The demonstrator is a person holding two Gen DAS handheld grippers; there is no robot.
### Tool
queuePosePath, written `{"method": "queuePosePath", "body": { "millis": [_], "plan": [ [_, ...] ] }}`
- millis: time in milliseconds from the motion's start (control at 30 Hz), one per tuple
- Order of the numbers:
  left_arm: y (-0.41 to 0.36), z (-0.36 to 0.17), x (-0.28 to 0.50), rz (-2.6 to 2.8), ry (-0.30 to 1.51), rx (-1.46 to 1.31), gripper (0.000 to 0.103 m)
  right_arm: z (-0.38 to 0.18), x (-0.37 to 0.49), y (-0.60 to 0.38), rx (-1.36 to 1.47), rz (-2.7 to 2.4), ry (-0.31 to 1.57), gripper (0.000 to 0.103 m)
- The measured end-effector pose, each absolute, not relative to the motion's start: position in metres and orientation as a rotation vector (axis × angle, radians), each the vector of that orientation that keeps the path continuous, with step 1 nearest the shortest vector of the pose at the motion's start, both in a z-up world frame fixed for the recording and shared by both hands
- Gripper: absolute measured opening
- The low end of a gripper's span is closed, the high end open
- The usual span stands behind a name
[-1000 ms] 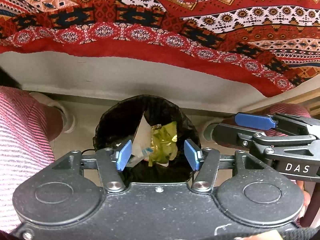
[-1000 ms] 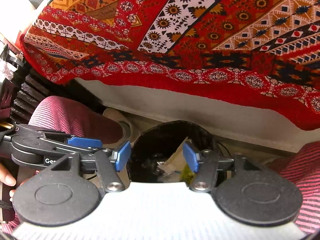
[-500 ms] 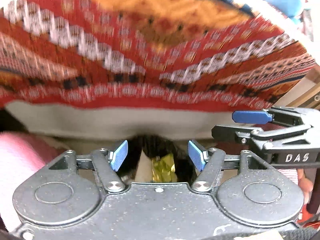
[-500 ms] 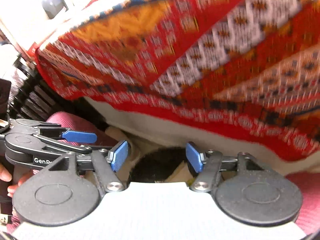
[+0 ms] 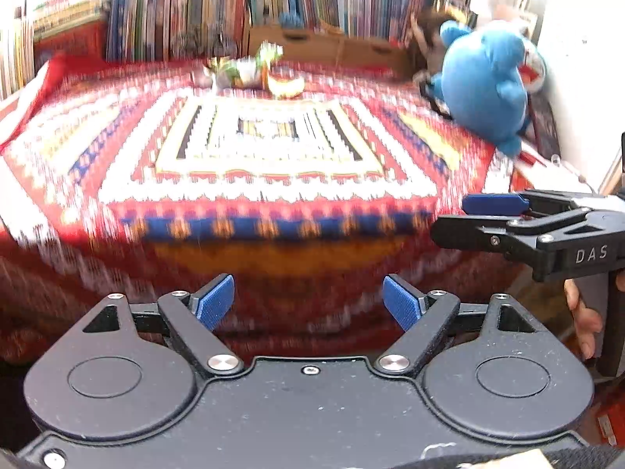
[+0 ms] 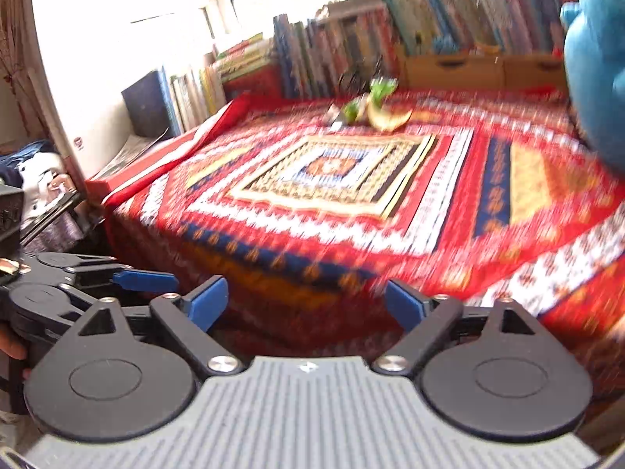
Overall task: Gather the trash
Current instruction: 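Raise both tools back up toward the blanket, then grasp the silver foil wrapper with the left gripper while the right approaches the orange peel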
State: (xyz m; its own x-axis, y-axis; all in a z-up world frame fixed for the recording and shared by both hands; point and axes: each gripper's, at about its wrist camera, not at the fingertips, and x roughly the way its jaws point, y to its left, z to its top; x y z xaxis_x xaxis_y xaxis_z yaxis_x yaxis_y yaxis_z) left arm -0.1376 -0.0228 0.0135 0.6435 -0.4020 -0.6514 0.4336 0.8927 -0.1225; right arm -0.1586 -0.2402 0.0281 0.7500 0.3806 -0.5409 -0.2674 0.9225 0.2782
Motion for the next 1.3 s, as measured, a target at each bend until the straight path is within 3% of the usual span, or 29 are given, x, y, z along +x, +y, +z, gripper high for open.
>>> {"method": "queuePosePath", "body": {
  "millis": [433, 900, 1200, 1300],
  "plan": [
    [-0.021, 0.06, -0.054, -0.388, 0.615, -0.038, 0.084, 0.058, -0.093, -0.268, 0.156, 0.24, 0.568, 0.098],
    [-0.014, 0.053, 0.108, -0.211, 0.6, -0.148, 0.083, 0.059, 0.013, -0.255, 0.097, 0.236, 0.561, 0.093],
    [-0.009, 0.031, 0.214, -0.182, 0.666, -0.355, 0.072, 0.039, 0.093, -0.245, 0.108, 0.226, 0.624, 0.093],
    [-0.009, 0.018, 0.244, -0.143, 0.703, -0.38, 0.059, 0.03, 0.115, -0.243, 0.107, 0.217, 0.645, 0.093]
  ]
}}
